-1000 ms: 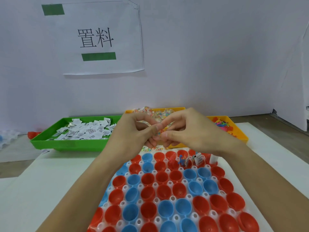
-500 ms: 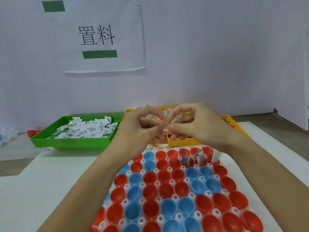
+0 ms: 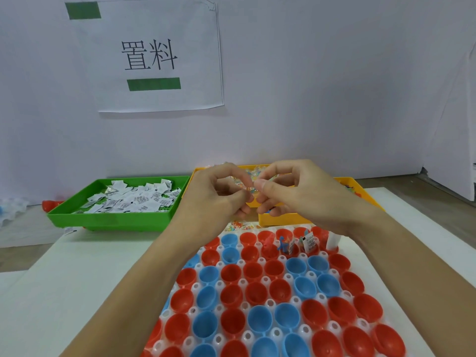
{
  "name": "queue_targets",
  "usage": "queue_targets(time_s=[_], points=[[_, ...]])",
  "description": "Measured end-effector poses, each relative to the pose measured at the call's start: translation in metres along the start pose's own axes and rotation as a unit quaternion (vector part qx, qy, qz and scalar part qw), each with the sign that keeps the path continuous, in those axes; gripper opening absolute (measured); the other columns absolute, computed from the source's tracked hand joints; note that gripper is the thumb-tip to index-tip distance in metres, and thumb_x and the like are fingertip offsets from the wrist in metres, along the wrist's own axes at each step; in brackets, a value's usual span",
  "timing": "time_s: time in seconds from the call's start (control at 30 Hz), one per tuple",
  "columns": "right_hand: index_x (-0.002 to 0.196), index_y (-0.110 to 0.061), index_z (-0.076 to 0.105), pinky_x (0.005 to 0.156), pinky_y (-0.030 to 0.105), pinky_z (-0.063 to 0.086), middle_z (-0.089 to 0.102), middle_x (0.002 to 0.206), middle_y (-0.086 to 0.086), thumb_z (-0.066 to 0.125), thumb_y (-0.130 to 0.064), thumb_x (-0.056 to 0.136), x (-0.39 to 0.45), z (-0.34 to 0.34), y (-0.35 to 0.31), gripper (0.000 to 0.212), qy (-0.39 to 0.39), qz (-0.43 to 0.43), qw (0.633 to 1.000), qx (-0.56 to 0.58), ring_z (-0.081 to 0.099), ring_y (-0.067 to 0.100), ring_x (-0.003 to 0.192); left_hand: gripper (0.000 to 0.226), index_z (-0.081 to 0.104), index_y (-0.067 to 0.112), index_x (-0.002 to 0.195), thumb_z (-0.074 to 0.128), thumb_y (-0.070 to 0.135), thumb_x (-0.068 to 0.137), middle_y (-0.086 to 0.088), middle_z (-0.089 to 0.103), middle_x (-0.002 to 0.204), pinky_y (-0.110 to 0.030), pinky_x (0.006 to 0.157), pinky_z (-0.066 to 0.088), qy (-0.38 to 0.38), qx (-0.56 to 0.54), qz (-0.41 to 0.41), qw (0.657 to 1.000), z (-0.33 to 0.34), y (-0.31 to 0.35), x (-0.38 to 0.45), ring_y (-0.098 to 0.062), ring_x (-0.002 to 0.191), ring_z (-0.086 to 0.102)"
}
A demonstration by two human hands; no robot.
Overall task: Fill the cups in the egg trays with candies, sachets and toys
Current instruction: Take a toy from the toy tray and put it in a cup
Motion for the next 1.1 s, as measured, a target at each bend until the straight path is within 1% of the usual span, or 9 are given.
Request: queue_targets(time_s=[0.13,0.23,0.27,0.4,0.5,0.63,0.77,0.9,1.1], points=[[0.094,-0.014,0.072,0.062,0.017,0.055,0.076,0.078,0.003,0.067,-0.019,0.094,0.001,0.000,0.003,0.007,0.017,0.003,1.000,0.001,0.075,0.016,0.074,0.016,0.070,0.014,0.092,0.064,-0.001,0.090,-0.007,0.073,0.074,-0.022,0.064,0.056,-0.027,0.006,-0.022,0.999,0.001,-0.002,0.001,-0.018,0.069,0.072],[0.095,-0.011,0.071,0.063,0.017,0.056,0.076,0.078,0.003,0.069,-0.014,0.093,0.001,-0.002,0.003,0.004,0.026,0.005,1.000,0.013,0.075,0.016,0.073,0.005,0.069,0.013,0.096,0.064,0.013,0.094,-0.006,0.074,0.080,-0.023,0.068,0.057,-0.057,-0.026,-0.044,0.997,0.002,-0.001,0.001,-0.020,0.075,0.073],[0.095,-0.011,0.071,0.063,0.017,0.056,0.076,0.079,0.004,0.070,-0.013,0.092,0.001,-0.002,0.003,0.004,0.024,0.004,1.000,0.013,0.075,0.016,0.074,0.006,0.068,0.011,0.096,0.064,0.016,0.095,-0.008,0.074,0.080,-0.023,0.068,0.057,-0.057,-0.031,-0.044,0.997,0.002,-0.001,0.001,-0.021,0.074,0.073],[0.095,-0.013,0.072,0.065,0.016,0.056,0.077,0.085,0.002,0.073,-0.013,0.090,0.000,-0.002,0.001,0.005,0.012,-0.002,1.000,-0.013,0.075,0.014,0.077,0.007,0.067,0.006,0.098,0.067,0.008,0.092,-0.014,0.074,0.080,-0.022,0.065,0.056,-0.052,-0.049,-0.052,0.996,0.001,-0.002,0.000,-0.021,0.071,0.072],[0.095,-0.013,0.072,0.064,0.015,0.055,0.077,0.085,0.000,0.073,-0.009,0.088,0.001,-0.002,0.001,0.008,0.018,-0.005,1.000,-0.003,0.075,0.014,0.075,0.016,0.068,0.005,0.100,0.073,0.007,0.085,-0.016,0.075,0.082,-0.019,0.064,0.056,-0.056,-0.065,-0.069,0.994,-0.001,-0.002,0.000,-0.018,0.071,0.073],[0.094,-0.013,0.074,0.063,0.011,0.053,0.078,0.081,-0.003,0.075,-0.007,0.087,0.000,-0.002,0.001,0.010,0.017,-0.011,1.000,-0.021,0.075,0.009,0.076,0.016,0.069,0.004,0.097,0.075,0.003,0.083,-0.015,0.075,0.079,-0.019,0.065,0.056,-0.069,-0.029,-0.062,0.995,-0.001,-0.001,0.000,-0.019,0.071,0.073],[0.094,-0.013,0.076,0.065,0.014,0.055,0.078,0.080,0.000,0.071,-0.010,0.090,0.000,-0.002,0.001,0.007,0.007,-0.013,1.000,-0.022,0.075,0.011,0.078,0.011,0.070,0.003,0.096,0.074,0.002,0.085,-0.012,0.075,0.074,-0.021,0.065,0.058,-0.070,0.018,-0.044,0.996,-0.002,-0.002,0.001,-0.020,0.069,0.074],[0.094,-0.010,0.077,0.061,0.013,0.054,0.077,0.074,-0.004,0.071,-0.006,0.089,0.001,0.001,0.004,0.009,0.008,-0.007,0.998,-0.057,0.074,0.009,0.073,0.011,0.068,0.007,0.086,0.076,0.001,0.082,-0.008,0.074,0.068,-0.021,0.060,0.056,-0.069,0.062,-0.033,0.995,0.000,-0.006,0.001,-0.019,0.063,0.072],[0.091,-0.011,0.077,0.060,0.014,0.055,0.077,0.074,-0.003,0.074,-0.004,0.086,0.004,0.001,0.011,0.010,0.007,0.009,0.990,-0.138,0.074,0.007,0.069,0.017,0.069,0.016,0.084,0.084,0.019,0.076,-0.001,0.074,0.069,-0.026,0.066,0.059,-0.106,0.140,-0.032,0.984,0.002,-0.012,0.002,-0.012,0.062,0.071]])
Point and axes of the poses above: each hand's wrist, its own x-axis towards the middle knuckle, its own z-axis out of the palm, y = z × x, the point moved 3 cm from there along x, towards the middle knuckle
